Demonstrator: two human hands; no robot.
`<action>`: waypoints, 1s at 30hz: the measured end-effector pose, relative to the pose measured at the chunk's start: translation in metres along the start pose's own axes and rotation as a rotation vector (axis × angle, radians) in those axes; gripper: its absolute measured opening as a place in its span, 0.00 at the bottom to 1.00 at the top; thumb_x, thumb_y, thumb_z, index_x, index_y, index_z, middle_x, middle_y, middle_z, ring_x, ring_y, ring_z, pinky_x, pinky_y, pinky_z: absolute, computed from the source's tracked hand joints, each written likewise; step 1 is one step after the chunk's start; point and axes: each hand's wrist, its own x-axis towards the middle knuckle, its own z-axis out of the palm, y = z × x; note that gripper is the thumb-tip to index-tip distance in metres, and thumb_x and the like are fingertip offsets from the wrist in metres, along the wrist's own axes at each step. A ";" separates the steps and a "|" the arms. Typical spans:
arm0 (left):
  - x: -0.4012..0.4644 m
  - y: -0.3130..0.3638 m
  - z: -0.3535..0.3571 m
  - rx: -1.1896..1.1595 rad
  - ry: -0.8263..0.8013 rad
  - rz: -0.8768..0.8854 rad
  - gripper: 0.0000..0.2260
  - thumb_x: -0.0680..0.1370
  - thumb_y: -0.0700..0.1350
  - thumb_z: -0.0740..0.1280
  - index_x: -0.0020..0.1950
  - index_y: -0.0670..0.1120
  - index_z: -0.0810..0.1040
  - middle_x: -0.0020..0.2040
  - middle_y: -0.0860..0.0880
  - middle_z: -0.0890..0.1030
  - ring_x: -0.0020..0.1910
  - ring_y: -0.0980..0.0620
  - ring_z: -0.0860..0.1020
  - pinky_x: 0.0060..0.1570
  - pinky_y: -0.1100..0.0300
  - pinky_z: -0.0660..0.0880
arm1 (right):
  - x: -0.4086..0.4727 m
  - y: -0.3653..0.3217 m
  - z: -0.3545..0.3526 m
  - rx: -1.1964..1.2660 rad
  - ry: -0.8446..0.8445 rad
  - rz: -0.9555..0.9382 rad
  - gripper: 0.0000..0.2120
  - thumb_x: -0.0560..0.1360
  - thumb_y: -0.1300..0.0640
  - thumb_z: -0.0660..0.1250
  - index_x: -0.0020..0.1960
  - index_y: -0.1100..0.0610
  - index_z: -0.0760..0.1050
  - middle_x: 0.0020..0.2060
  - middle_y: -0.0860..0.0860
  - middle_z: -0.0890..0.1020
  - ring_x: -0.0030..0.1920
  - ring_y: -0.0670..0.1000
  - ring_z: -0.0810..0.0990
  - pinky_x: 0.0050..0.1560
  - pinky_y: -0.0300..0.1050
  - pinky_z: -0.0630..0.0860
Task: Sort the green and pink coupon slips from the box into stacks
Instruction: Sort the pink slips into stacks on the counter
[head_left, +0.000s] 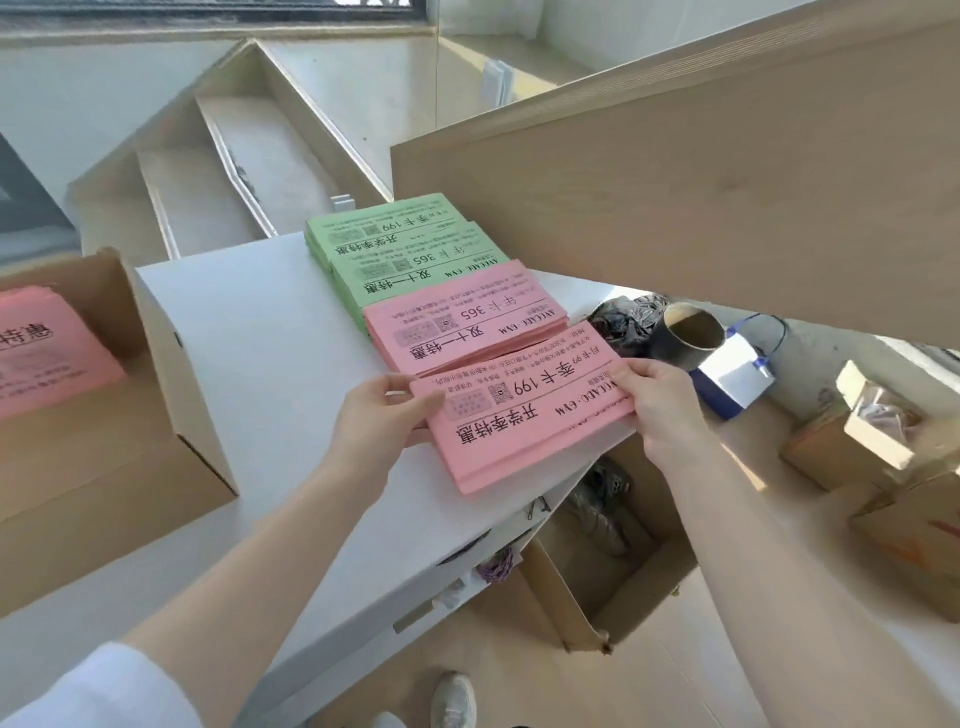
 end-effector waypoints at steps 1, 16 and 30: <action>0.004 -0.002 0.005 0.012 0.036 0.013 0.06 0.74 0.36 0.68 0.50 0.41 0.74 0.43 0.42 0.83 0.37 0.51 0.83 0.37 0.59 0.81 | 0.008 0.000 -0.001 -0.066 0.012 -0.041 0.04 0.76 0.59 0.65 0.45 0.53 0.77 0.45 0.54 0.83 0.49 0.54 0.82 0.55 0.56 0.78; -0.006 -0.036 0.029 -0.156 0.117 -0.083 0.21 0.80 0.40 0.55 0.73 0.44 0.60 0.73 0.49 0.65 0.70 0.53 0.66 0.70 0.56 0.59 | 0.046 0.015 0.001 -0.356 -0.231 -0.217 0.15 0.79 0.56 0.58 0.65 0.51 0.72 0.58 0.46 0.78 0.57 0.47 0.77 0.61 0.50 0.72; -0.017 -0.032 0.039 -0.173 -0.047 -0.070 0.20 0.80 0.41 0.53 0.72 0.55 0.62 0.65 0.60 0.74 0.63 0.60 0.71 0.70 0.56 0.60 | 0.034 0.006 0.004 -0.847 -0.201 -0.444 0.21 0.78 0.54 0.58 0.70 0.56 0.64 0.64 0.51 0.72 0.66 0.52 0.67 0.67 0.49 0.59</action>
